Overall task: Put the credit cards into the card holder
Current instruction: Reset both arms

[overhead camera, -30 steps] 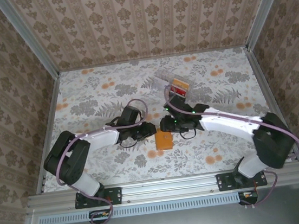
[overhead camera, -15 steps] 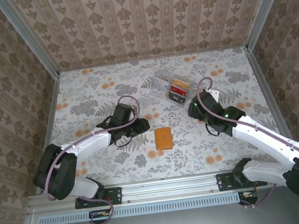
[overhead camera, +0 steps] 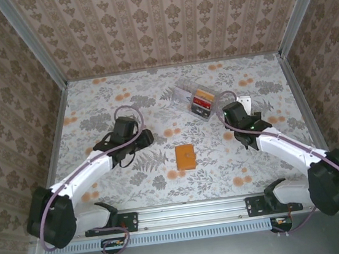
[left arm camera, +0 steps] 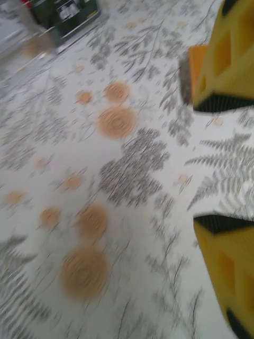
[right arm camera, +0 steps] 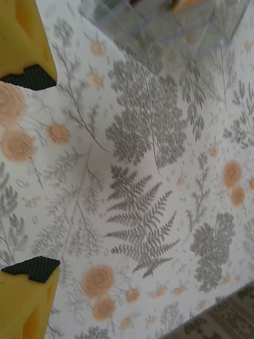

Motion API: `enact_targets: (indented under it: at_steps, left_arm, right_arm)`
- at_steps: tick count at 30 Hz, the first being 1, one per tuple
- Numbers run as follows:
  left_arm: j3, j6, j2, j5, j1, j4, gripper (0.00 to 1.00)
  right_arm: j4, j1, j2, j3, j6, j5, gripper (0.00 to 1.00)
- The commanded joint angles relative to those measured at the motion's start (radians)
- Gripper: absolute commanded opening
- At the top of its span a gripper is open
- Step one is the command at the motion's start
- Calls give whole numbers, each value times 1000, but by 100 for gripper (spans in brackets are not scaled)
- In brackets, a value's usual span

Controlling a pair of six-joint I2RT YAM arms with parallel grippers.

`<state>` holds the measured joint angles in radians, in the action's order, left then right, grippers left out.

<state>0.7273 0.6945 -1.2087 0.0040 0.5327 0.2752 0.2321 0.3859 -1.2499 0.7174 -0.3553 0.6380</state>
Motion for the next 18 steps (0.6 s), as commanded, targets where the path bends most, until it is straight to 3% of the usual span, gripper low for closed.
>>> enact_targets:
  at_steps: [1, 5, 9, 11, 13, 16, 18]
  left_arm:
    - [5, -105, 52, -166, -47, 69, 65]
    - [-14, -190, 91, -267, -135, 57, 80]
    - [-19, -252, 101, -336, -227, 32, 89]
    - [-24, -277, 101, -363, -274, 17, 98]
    - [-32, -292, 100, -395, -317, 0, 99]
    - [-44, -322, 112, -435, -366, -29, 99]
    - [-90, -392, 132, -498, -378, -131, 100]
  right_arm:
    - [-155, -49, -43, 6, 162, 57, 86]
    - [-444, -122, -129, -85, 260, -19, 87]
    - [-614, -142, -224, -116, 352, -80, 88]
    - [-679, -151, -245, -115, 400, -136, 89]
    - [-812, -173, -266, -147, 440, -210, 90]
    - [-802, -243, -268, -146, 400, -335, 91]
    - [-950, -275, -224, -250, 371, -382, 92]
